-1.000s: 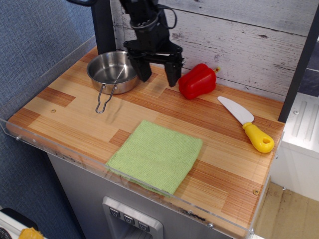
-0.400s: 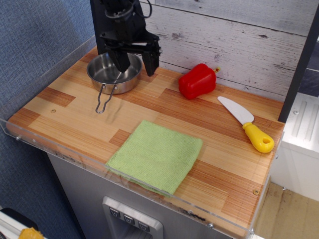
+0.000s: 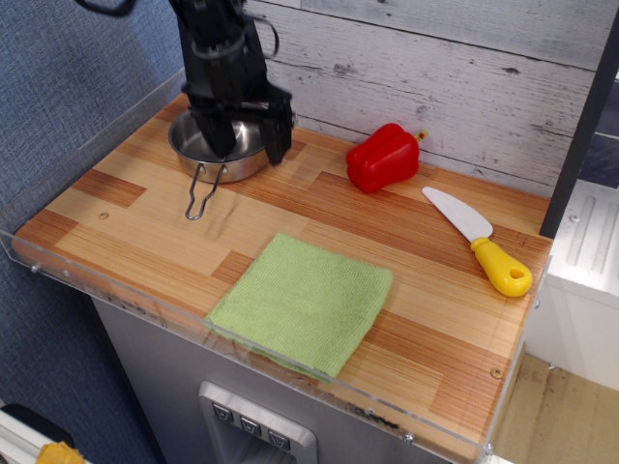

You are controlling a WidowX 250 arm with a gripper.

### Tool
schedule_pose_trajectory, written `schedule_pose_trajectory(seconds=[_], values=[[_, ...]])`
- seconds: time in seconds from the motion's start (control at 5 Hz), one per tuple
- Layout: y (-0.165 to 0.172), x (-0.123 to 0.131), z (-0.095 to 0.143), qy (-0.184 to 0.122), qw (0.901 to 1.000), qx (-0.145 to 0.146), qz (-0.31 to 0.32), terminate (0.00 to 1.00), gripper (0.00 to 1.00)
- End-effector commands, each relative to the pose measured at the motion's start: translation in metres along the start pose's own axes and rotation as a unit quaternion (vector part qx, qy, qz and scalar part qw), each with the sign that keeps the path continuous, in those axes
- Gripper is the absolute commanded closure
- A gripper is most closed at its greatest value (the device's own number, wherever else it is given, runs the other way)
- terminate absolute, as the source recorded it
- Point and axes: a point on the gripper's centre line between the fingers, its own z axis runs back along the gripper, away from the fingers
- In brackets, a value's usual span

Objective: Move pot onto green towel

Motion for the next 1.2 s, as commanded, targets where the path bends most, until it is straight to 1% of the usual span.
schedule_pose_trajectory(seconds=[0.0,0.2,0.4,0.6,0.8,1.0], values=[[-0.015,0.000,-0.014,-0.003,0.9996,0.021,-0.016,0.00,1.00],[-0.017,0.001,-0.007,-0.010,0.9996,0.017,-0.019,0.00,1.00],[-0.019,0.000,0.005,-0.017,0.9996,0.007,-0.020,0.00,1.00],[-0.025,-0.003,0.029,-0.022,0.9997,-0.004,-0.012,0.00,1.00],[-0.041,-0.010,0.057,0.001,1.0000,0.001,0.002,0.00,1.00],[-0.057,-0.021,0.074,0.020,0.9997,0.000,0.014,0.00,1.00]])
